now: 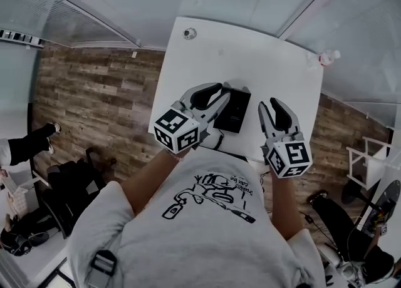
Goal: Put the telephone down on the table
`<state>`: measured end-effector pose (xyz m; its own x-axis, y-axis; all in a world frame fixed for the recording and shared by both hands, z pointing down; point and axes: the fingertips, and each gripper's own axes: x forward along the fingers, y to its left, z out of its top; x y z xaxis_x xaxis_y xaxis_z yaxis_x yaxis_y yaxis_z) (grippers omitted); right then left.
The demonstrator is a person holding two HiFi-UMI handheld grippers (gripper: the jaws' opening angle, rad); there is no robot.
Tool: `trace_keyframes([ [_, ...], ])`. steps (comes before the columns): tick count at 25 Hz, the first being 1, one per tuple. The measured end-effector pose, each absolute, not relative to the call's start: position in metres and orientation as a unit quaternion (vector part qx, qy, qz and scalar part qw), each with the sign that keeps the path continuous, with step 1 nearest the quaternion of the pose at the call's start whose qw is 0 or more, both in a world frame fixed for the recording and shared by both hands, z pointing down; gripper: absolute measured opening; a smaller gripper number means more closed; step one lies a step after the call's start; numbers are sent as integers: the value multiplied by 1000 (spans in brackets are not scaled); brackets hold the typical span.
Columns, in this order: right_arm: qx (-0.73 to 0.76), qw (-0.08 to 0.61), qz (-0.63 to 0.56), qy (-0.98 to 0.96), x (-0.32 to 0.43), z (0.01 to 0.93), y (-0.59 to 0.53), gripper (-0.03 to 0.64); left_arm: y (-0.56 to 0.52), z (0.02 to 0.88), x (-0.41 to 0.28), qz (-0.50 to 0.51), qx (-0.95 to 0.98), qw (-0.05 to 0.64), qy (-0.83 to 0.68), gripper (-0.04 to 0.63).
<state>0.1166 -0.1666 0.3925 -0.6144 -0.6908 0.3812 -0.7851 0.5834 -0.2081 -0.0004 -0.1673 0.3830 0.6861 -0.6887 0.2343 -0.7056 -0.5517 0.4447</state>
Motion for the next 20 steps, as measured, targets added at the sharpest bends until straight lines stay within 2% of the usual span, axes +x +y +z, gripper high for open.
trace_keyframes([
  [8,409,92,133,-898,111,328,-162,101,-157,332,9,-5,895,221,-387,100],
  [20,411,75,79,-905,109,267,-145,87,-139,274,14,-42,911,173,-373,89],
])
